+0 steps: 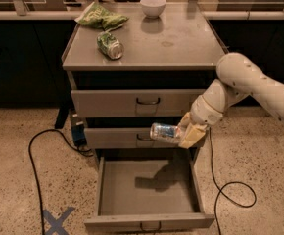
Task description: Place redbull can into bottom drawer
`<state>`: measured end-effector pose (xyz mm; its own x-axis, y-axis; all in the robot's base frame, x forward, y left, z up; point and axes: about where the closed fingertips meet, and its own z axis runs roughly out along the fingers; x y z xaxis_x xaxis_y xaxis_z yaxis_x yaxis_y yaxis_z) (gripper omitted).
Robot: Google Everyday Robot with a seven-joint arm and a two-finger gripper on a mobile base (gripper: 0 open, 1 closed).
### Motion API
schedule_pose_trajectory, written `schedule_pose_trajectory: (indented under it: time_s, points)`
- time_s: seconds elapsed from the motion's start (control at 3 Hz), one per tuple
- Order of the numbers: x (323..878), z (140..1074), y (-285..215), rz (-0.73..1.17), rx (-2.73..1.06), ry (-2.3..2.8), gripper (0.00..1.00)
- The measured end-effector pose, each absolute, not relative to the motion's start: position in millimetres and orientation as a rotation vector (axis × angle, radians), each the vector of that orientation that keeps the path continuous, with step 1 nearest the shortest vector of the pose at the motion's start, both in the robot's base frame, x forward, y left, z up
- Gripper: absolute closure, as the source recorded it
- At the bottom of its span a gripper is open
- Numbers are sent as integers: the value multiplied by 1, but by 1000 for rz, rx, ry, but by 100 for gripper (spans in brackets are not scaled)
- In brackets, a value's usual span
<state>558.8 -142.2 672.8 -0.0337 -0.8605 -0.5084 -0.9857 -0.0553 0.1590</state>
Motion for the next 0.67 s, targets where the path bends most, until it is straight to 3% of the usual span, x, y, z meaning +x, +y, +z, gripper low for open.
schedule_pose_trajectory:
  time_s: [0.67]
  points:
    - [510,519,-127,1024,-2016,2010,100]
